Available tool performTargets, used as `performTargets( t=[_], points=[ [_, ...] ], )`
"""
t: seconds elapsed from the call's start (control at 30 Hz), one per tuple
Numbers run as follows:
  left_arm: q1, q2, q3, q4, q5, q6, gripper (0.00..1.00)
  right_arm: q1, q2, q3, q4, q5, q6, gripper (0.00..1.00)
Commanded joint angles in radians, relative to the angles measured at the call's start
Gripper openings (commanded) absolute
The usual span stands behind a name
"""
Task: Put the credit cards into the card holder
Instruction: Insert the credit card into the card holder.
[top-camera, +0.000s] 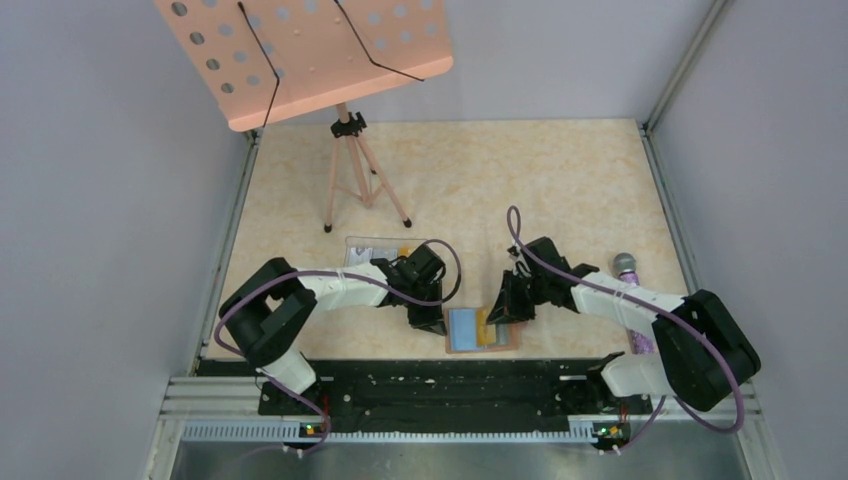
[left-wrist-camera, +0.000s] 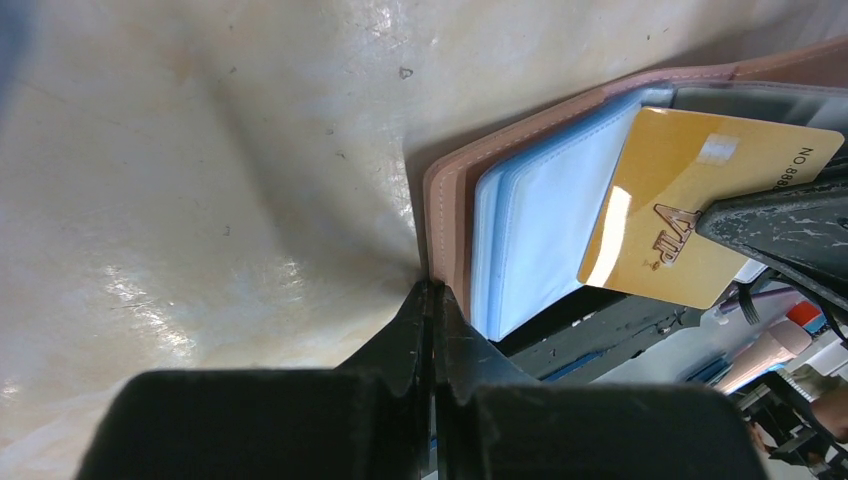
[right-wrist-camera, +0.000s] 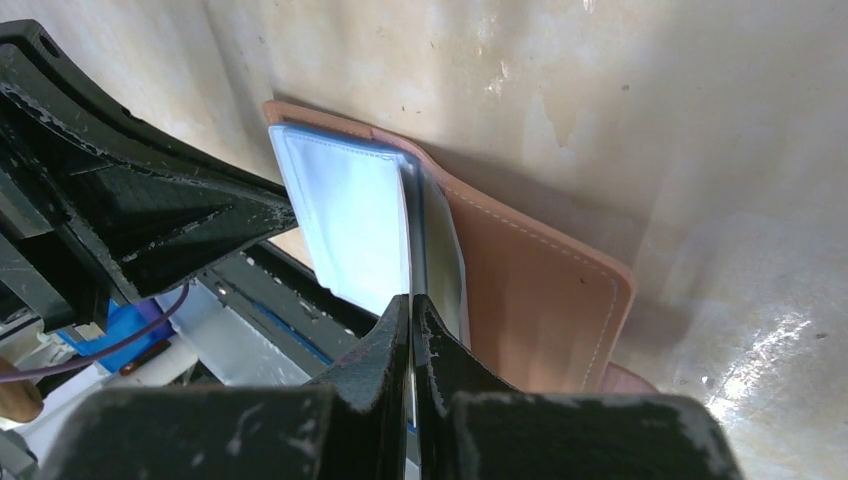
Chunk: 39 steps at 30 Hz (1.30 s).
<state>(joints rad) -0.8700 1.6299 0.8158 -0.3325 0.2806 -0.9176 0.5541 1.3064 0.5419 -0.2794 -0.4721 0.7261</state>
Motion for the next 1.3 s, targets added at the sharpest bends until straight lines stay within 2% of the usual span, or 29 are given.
performTargets(
  t=[0.0, 0.43, 1.27],
  points=[
    [-0.009, 0.039, -0.01, -0.021, -0.035, 0.016, 0.0, 0.015, 0.008, -0.018, 0.005, 0.028, -0.024, 0.0],
    [-0.009, 0.039, -0.012, -0.027, -0.041, 0.016, 0.0, 0.015, -0.021, 0.078, -0.123, 0.095, -0.082, 0.0],
    [-0.015, 0.072, 0.018, -0.024, -0.028, 0.02, 0.0, 0.015, 0.013, 0.066, -0.122, 0.108, -0.115, 0.0]
  ],
)
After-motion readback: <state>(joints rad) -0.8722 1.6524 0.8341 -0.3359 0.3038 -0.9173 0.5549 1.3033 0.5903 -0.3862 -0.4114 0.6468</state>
